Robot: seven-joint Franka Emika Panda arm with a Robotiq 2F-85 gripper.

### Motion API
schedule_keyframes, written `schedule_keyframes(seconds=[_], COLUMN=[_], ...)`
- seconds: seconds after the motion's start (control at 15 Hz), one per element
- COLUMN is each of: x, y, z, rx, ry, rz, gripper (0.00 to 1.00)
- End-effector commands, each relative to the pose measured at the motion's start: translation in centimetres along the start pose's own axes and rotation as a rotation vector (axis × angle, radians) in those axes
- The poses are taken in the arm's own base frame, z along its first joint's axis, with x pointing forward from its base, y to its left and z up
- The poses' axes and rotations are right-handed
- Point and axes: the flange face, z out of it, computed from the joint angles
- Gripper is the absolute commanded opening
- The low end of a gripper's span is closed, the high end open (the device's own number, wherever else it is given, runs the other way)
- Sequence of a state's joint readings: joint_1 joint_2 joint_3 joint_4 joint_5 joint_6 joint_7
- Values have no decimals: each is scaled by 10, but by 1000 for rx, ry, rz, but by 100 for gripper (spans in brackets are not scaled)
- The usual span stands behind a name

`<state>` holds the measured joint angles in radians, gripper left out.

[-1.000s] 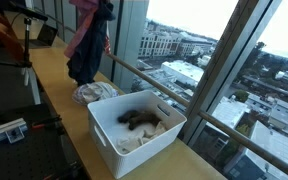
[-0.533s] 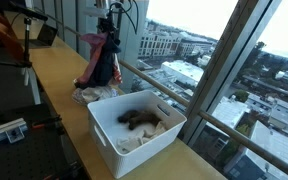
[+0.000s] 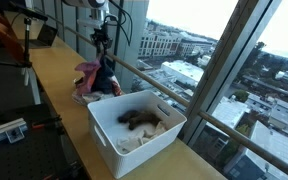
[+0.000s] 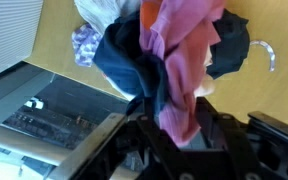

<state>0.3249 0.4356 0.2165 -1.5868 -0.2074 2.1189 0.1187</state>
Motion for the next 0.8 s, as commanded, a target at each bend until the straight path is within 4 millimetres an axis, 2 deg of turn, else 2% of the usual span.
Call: schedule_keyframes(seconds=[0.0, 0.13, 0.2, 0.33, 0.53, 0.73], x=[-6, -12, -18, -28, -54, -85], y=[40, 83, 114, 165, 240, 295], z=[-25, -38, -43, -43, -17, 25], rx=[-8, -28, -45, -73, -117, -124], ry=[23, 41, 49, 56, 27, -11], rz=[69, 125, 162, 221, 303, 380], gripper=[79, 94, 99, 100, 100, 100])
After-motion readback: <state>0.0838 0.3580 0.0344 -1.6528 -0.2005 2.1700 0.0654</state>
